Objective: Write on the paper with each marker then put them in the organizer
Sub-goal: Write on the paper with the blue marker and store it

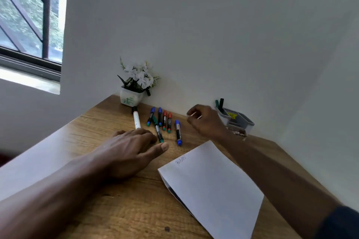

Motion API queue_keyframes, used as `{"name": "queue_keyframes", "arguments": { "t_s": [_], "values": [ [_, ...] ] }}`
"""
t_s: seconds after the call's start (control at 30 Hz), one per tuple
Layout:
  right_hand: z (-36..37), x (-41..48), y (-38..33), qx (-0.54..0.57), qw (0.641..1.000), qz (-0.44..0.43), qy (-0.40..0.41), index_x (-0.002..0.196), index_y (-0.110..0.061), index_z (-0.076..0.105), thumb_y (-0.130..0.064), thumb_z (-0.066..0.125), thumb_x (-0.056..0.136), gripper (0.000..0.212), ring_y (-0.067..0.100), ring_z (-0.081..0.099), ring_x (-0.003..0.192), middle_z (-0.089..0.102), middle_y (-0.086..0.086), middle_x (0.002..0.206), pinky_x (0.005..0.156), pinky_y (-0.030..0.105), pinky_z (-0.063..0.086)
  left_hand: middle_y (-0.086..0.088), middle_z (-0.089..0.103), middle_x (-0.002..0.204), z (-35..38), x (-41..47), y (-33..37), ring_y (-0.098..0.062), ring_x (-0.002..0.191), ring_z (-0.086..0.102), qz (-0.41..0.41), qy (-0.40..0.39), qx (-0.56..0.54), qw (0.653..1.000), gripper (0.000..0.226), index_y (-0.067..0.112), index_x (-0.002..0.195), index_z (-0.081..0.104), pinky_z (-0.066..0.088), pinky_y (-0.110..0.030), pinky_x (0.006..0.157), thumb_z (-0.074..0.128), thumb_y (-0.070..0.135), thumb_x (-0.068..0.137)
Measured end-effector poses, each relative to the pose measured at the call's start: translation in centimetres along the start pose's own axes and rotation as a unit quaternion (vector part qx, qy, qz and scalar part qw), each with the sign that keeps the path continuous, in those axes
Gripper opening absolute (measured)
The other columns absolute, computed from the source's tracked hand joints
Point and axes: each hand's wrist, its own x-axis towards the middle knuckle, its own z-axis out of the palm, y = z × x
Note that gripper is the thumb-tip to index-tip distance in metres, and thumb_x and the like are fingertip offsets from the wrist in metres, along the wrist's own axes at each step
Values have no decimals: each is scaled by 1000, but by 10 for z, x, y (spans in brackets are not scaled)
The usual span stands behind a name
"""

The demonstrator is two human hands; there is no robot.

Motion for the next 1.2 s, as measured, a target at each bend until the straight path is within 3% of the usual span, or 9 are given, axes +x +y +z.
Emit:
{"name": "queue_keyframes", "arguments": {
  "t_s": [0.2, 0.37, 0.43, 0.53, 0.63, 0.77, 0.87, 1.0, 1.2],
  "values": [
    [25, -4, -30, 10, 991, 84, -106, 118, -19, 59, -29, 76, 83, 40, 16, 60, 92, 62, -1, 101, 72, 29, 52, 12, 32, 161, -10, -8, 12, -11, 145, 34, -26, -40, 50, 998, 80, 38, 152, 35, 27, -39, 119, 33, 83, 86],
    [21, -1, -30, 21, 984, 122, -129, 138, -14, 47, -21, 79, 79, 67, 23, 57, 107, 57, 10, 131, 77, 31, 50, 15, 30, 162, -11, -8, 9, -11, 146, 34, -23, -40, 50, 998, 119, 41, 152, 34, 29, -42, 120, 13, 103, 53],
    [14, -3, -25, 71, 980, 145, -112, 143, -15, 42, -24, 80, 77, 77, 24, 57, 111, 54, 11, 135, 76, 31, 51, 15, 31, 162, -10, -7, 8, -10, 145, 35, -22, -31, 51, 998, 121, 41, 152, 35, 30, -41, 120, 11, 104, 51],
    [2, -7, -15, 209, 954, 191, -93, 138, -17, 47, -30, 85, 70, 79, 26, 67, 99, 63, 15, 122, 74, 37, 60, 17, 30, 162, -7, -5, 7, -7, 145, 35, -21, -21, 53, 998, 107, 40, 153, 35, 30, -38, 120, 23, 99, 64],
    [-17, -19, -15, 299, 932, 192, -72, 125, -12, 61, -18, 82, 80, 50, 23, 70, 74, 72, 16, 98, 67, 37, 62, 17, 30, 161, -7, -3, 7, -7, 143, 36, -20, -22, 50, 998, 92, 40, 152, 35, 31, -36, 118, 35, 91, 76],
    [-33, -58, -24, 239, 967, 78, -35, 107, -17, 72, -12, 75, 84, 23, 19, 70, 84, 71, 0, 89, 80, 36, 62, 18, 40, 153, -6, -5, 5, -5, 134, 45, -7, 16, 43, 999, 81, 44, 146, 39, 40, -33, 112, 39, 88, 78],
    [-32, -90, -30, 149, 988, -35, -13, 118, -21, 70, -12, 69, 88, 32, 13, 66, 90, 69, -6, 96, 80, 29, 56, 15, 48, 147, -6, -8, 6, -3, 127, 50, 13, 89, 5, 996, 76, 45, 143, 38, 49, -32, 103, 40, 86, 79],
    [-13, -114, -22, 12, 979, -202, -1, 138, -26, 58, -14, 56, 91, 48, 7, 57, 102, 64, -6, 116, 85, 22, 48, 21, 55, 131, -6, -14, 12, 5, 112, 56, 81, 188, -14, 979, 65, 42, 142, 39, 55, -30, 89, 49, 74, 86],
    [-4, -125, -20, -72, 960, -270, -4, 132, -27, 59, -42, 40, 100, 40, 16, 57, 94, 60, -1, 108, 73, 33, 51, 20, 67, 107, -3, -21, 34, 16, 87, 57, 182, 225, -14, 957, 35, 29, 127, 64, 44, -5, 67, 71, 33, 92]
  ]
}}
